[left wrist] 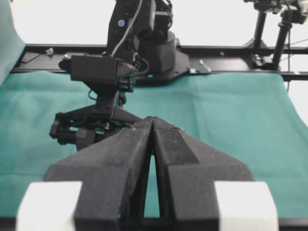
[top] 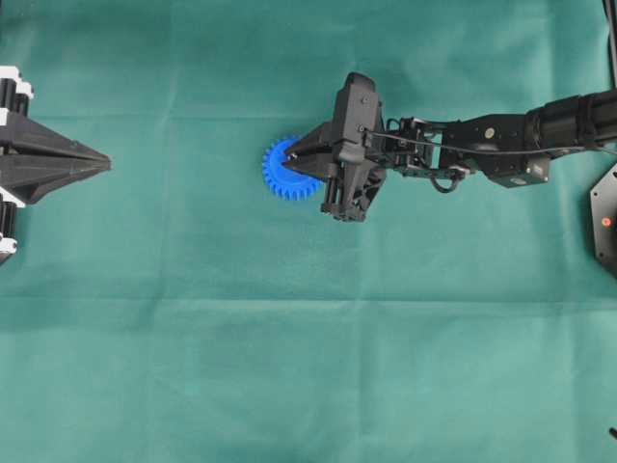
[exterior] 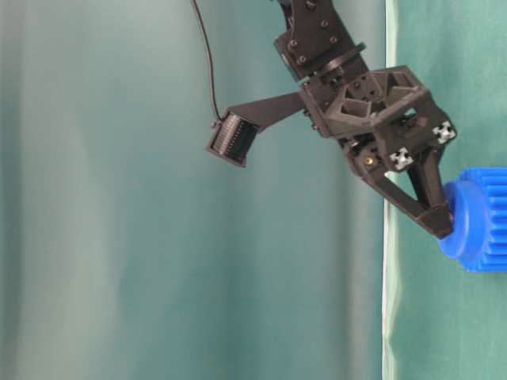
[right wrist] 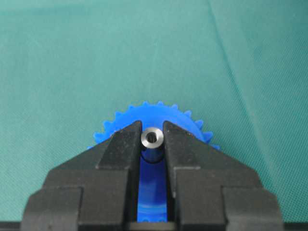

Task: Insert the shaft placed at a random location into the center hole of the medium gear at another random location.
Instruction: 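Open the right gripper and raise it off the inserted shaft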

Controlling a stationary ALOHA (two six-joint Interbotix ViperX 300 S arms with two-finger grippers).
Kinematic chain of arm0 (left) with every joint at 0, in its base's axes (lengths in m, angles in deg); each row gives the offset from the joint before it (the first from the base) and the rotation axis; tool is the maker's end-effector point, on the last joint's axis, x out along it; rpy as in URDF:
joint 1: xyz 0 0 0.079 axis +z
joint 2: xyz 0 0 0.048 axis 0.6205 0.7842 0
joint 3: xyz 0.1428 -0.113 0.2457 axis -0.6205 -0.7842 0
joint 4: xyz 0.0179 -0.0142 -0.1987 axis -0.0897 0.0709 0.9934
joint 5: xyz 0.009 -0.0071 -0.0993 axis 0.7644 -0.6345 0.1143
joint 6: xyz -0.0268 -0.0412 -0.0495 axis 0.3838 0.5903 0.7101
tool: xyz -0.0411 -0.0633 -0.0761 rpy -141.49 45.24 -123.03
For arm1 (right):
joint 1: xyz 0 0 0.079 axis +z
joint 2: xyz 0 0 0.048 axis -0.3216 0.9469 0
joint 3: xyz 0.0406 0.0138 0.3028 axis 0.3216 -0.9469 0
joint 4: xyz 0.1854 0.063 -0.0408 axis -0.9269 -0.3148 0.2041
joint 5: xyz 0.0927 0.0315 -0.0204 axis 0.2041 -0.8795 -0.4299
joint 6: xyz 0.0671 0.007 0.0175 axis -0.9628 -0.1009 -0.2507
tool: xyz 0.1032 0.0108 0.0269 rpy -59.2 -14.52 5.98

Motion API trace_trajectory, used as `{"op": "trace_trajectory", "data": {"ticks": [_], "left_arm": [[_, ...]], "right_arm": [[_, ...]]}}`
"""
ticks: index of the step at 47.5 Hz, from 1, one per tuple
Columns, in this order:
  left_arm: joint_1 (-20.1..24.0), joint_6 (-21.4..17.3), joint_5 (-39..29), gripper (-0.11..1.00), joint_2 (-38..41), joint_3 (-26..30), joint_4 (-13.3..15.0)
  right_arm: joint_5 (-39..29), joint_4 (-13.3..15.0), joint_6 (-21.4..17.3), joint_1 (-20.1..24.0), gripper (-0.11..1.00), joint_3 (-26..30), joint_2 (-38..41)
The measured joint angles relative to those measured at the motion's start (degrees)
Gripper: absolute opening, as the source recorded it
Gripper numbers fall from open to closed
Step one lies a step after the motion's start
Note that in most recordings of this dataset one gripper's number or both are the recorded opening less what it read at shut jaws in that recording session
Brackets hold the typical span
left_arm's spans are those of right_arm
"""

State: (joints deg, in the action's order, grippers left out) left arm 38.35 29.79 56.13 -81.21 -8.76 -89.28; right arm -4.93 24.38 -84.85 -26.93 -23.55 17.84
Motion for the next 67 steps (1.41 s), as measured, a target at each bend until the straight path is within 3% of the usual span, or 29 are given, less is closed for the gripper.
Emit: {"op": "trace_trajectory", "data": {"ticks": [27, 29, 38, 42, 49, 67], "left_arm": [[0.0, 0.0, -0.09, 0.0, 0.0, 0.0, 0.0], [0.0, 0.0, 0.0, 0.0, 0.0, 0.0, 0.0], [0.0, 0.0, -0.09, 0.0, 0.0, 0.0, 0.0], [0.0, 0.0, -0.09, 0.0, 0.0, 0.0, 0.0], [-0.09, 0.0, -0.09, 0.0, 0.0, 0.0, 0.0], [0.0, 0.09, -0.09, 0.0, 0.0, 0.0, 0.09]], "right_arm": [[0.35, 0.09, 0.0, 0.0, 0.15, 0.0, 0.18], [0.35, 0.0, 0.0, 0.09, 0.2, 0.0, 0.18], [0.35, 0.09, 0.0, 0.26, 0.75, 0.0, 0.18], [0.35, 0.0, 0.0, 0.53, 0.92, 0.0, 0.26], [0.35, 0.0, 0.0, 0.44, 0.84, 0.0, 0.18], [-1.93, 0.09, 0.0, 0.35, 0.85, -0.88, -7.38]]}}
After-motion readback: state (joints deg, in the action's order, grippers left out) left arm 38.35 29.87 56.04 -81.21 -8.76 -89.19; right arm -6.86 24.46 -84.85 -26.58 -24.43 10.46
